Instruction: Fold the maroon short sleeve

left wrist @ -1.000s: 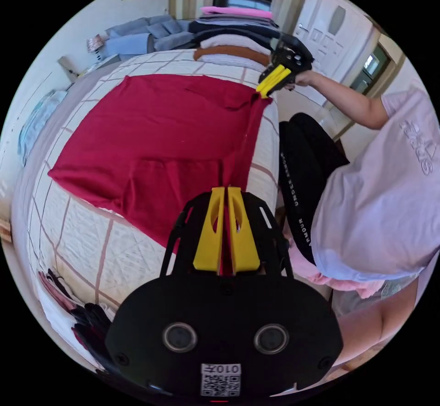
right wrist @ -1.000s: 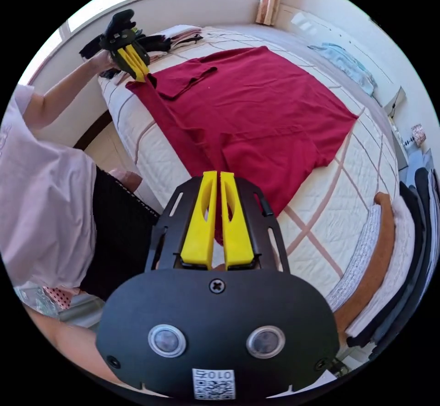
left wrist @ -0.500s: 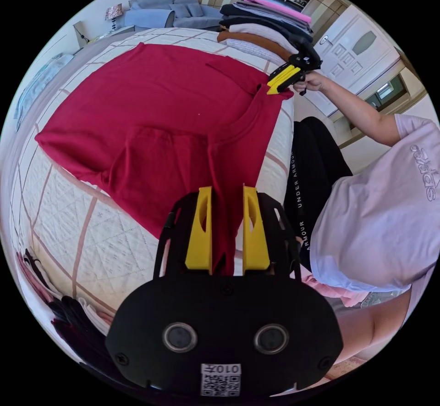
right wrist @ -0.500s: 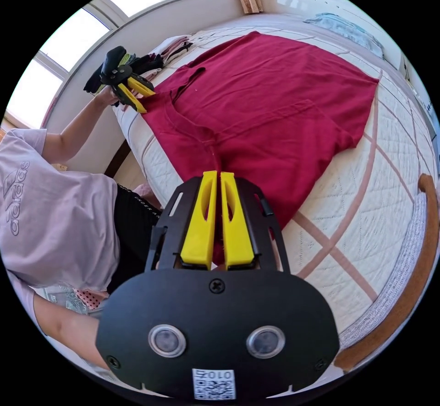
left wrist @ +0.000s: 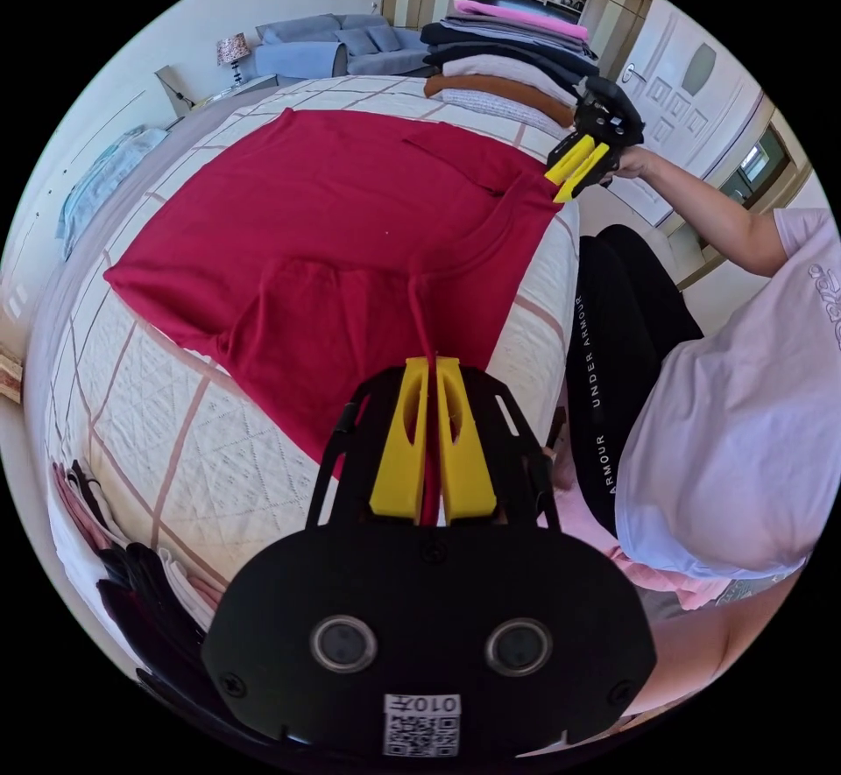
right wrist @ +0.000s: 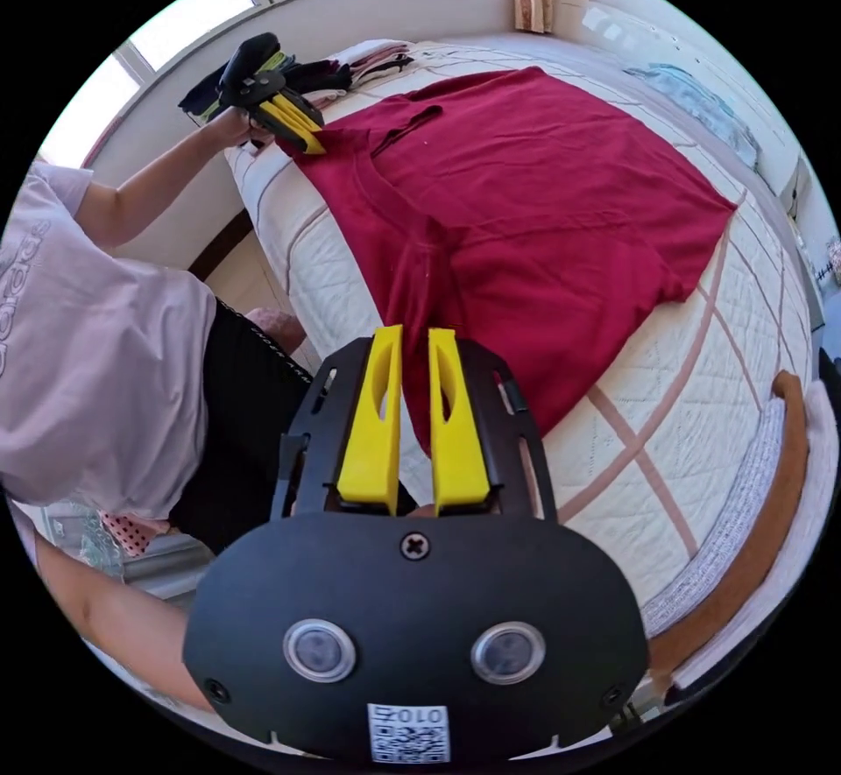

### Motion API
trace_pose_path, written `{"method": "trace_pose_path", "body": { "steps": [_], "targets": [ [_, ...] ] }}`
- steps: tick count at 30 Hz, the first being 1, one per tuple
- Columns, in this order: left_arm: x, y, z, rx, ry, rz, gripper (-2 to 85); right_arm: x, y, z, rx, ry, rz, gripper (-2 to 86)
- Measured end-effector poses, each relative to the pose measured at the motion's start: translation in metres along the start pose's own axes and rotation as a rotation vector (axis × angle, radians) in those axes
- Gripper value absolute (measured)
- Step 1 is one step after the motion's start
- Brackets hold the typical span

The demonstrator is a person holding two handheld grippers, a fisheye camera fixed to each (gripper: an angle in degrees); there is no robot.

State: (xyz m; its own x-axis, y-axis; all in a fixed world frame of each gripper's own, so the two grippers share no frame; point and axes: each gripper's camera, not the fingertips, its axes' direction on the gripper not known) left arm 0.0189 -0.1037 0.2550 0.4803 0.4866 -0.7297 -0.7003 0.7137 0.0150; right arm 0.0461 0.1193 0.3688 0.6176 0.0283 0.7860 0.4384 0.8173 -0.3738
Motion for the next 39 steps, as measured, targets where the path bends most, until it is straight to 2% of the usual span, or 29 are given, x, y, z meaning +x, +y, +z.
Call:
{"method": "trace_pose_path", "body": {
  "steps": [2,7,14,20,27,34,39],
  "targets": [
    [0.001,0.002,-0.005,0.019,-0.003,-0.010,-0.1,-0.009,0.007,-0.001,0.028,0.073,0.016,3.2],
    [0.023,0.013,-0.035,0.096,-0.051,0.016,-0.2,-0.012,0.022,-0.021,0.105,0.096,0.077,2.4],
    [0.093,0.027,-0.070,0.068,-0.192,0.187,-0.2,-0.058,0.039,-0.071,0.191,0.143,-0.033,2.9],
    [0.132,0.027,-0.075,-0.035,-0.192,0.265,-0.2,-0.088,0.044,-0.086,0.127,0.127,-0.096,2.9],
    [0.192,0.045,-0.095,-0.117,-0.065,0.330,-0.2,-0.146,0.056,-0.105,0.019,0.045,-0.179,2.9],
    [0.165,0.040,-0.085,-0.105,-0.005,0.208,-0.2,-0.145,0.045,-0.089,-0.015,0.009,-0.118,3.0],
    [0.111,0.001,-0.102,-0.143,0.001,0.252,-0.2,-0.113,0.000,-0.104,-0.058,0.073,-0.171,3.0]
  ]
}}
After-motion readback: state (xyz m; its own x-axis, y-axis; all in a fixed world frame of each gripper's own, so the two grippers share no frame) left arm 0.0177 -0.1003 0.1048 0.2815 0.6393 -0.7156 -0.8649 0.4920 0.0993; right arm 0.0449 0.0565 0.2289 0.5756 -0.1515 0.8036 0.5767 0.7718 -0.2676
